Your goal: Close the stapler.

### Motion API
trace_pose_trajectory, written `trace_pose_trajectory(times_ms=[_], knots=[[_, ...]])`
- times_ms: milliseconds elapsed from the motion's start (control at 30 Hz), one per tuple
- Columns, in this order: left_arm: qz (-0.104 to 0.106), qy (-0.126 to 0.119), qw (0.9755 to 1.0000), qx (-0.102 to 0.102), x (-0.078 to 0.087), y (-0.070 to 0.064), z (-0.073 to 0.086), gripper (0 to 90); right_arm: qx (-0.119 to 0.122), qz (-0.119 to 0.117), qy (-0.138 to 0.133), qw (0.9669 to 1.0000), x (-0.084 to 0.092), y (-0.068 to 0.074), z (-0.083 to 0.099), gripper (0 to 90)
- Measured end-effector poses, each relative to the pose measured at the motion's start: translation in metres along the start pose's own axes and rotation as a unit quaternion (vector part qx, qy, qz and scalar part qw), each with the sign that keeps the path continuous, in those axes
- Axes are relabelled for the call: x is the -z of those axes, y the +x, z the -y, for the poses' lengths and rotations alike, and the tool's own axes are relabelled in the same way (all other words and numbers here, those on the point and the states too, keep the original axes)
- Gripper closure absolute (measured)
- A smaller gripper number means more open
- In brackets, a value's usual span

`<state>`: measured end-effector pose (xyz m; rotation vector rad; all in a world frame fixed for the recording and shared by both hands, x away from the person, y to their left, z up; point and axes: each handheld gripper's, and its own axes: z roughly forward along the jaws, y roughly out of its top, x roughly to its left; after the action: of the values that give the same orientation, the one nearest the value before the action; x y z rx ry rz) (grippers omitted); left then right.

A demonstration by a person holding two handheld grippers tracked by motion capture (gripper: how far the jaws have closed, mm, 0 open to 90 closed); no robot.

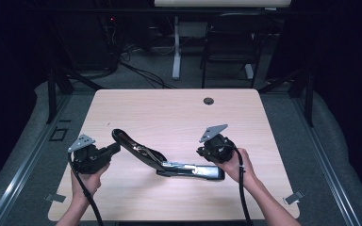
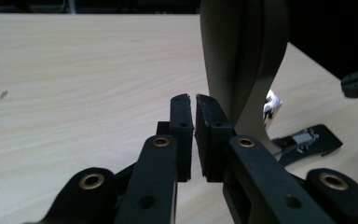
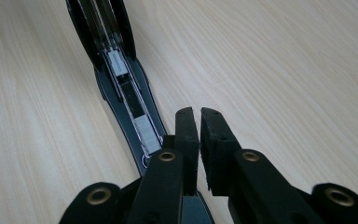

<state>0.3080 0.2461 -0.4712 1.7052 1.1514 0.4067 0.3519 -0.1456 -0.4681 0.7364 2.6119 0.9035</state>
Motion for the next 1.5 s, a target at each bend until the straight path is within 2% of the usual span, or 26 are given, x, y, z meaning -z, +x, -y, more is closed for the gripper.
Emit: trace_pose_trajectory(times_ms=[67, 433, 733, 767, 1133, 1333, 1500], knots=[[0.001, -0.007, 1.0, 0.003, 0.0, 0.0, -0.001, 88.5, 0.004, -0.001, -0.002, 1.0, -0.001, 0.002, -0.002, 87.3], [0.008, -0.014, 0.9999, 0.004, 0.0, -0.002, -0.004, 90.0, 0.0, 0.0, -0.028, 0.9996, 0.001, 0.007, -0.017, 89.9], [0.01, -0.024, 0.9997, -0.005, -0.005, -0.008, -0.009, 90.0, -0.003, 0.001, -0.051, 0.9987, 0.004, 0.012, -0.027, 90.0], [0.011, -0.024, 0.9997, -0.005, -0.006, -0.009, -0.01, 90.0, -0.004, 0.0, -0.06, 0.9982, 0.004, 0.013, -0.028, 90.0], [0.012, -0.03, 0.9994, -0.013, -0.011, -0.013, -0.012, 90.0, 0.01, -0.008, -0.06, 0.9981, 0.0, 0.021, -0.039, 90.0], [0.014, -0.03, 0.9993, -0.016, -0.016, -0.015, -0.015, 90.0, 0.002, -0.01, -0.071, 0.9974, 0.005, 0.019, -0.044, 90.0], [0.016, -0.029, 0.9992, -0.022, -0.019, -0.018, -0.018, 90.0, 0.0, -0.001, -0.078, 0.997, 0.011, 0.017, -0.048, 90.0]])
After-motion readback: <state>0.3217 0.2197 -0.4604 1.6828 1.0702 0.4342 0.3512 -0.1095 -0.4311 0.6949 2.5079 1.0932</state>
